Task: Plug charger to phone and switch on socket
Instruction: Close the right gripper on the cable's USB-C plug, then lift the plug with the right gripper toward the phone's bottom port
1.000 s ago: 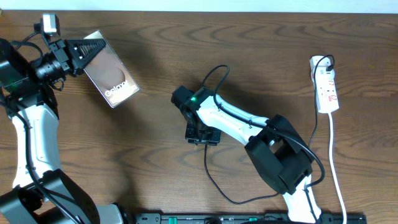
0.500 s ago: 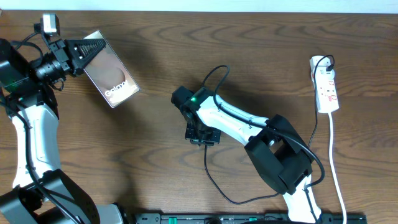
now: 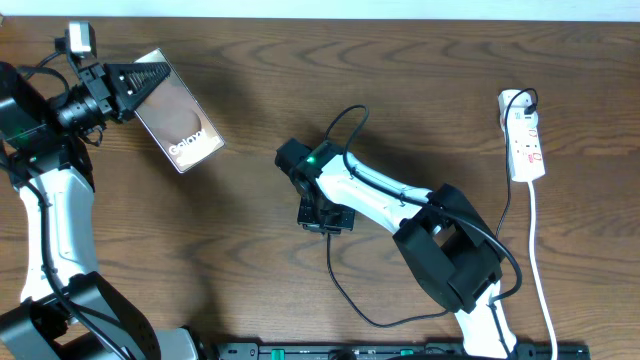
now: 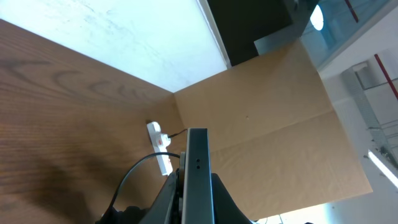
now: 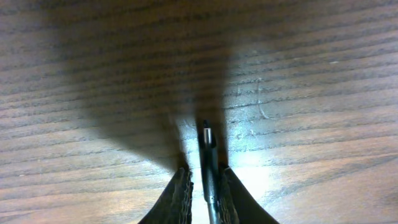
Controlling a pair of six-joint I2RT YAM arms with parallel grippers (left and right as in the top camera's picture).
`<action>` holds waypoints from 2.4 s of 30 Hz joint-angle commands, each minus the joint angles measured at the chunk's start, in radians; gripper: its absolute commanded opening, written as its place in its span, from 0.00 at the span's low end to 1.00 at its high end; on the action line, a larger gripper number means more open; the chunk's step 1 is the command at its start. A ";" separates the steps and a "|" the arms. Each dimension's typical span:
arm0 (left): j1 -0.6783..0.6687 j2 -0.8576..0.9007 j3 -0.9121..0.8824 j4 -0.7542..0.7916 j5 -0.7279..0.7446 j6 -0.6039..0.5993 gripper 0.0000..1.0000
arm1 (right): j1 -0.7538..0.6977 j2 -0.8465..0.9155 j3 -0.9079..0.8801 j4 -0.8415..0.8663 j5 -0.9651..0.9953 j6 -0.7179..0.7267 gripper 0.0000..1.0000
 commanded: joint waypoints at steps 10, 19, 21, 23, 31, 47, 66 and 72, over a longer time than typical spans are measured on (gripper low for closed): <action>0.002 -0.005 0.008 0.008 0.024 0.006 0.08 | 0.004 0.000 -0.020 0.002 0.034 0.007 0.01; 0.002 -0.005 0.008 0.008 0.024 0.006 0.08 | 0.001 0.000 -0.019 0.005 0.035 0.006 0.01; 0.002 -0.005 0.008 0.008 0.024 0.006 0.08 | -0.005 0.000 -0.016 0.006 0.035 0.006 0.01; 0.002 -0.005 0.008 0.008 0.024 0.006 0.08 | -0.019 0.000 -0.006 0.005 0.034 -0.010 0.01; 0.002 -0.005 0.008 0.008 0.024 0.014 0.08 | -0.086 0.000 0.101 0.004 -0.103 -0.210 0.01; 0.002 -0.005 0.008 0.008 0.023 0.014 0.08 | -0.188 0.000 0.279 0.022 -0.972 -0.871 0.01; 0.002 -0.005 0.008 0.020 -0.010 0.055 0.08 | -0.190 0.000 0.279 0.298 -1.469 -0.982 0.01; 0.002 -0.005 0.008 0.020 -0.039 0.067 0.08 | -0.183 0.000 0.279 0.335 -1.469 -0.982 0.01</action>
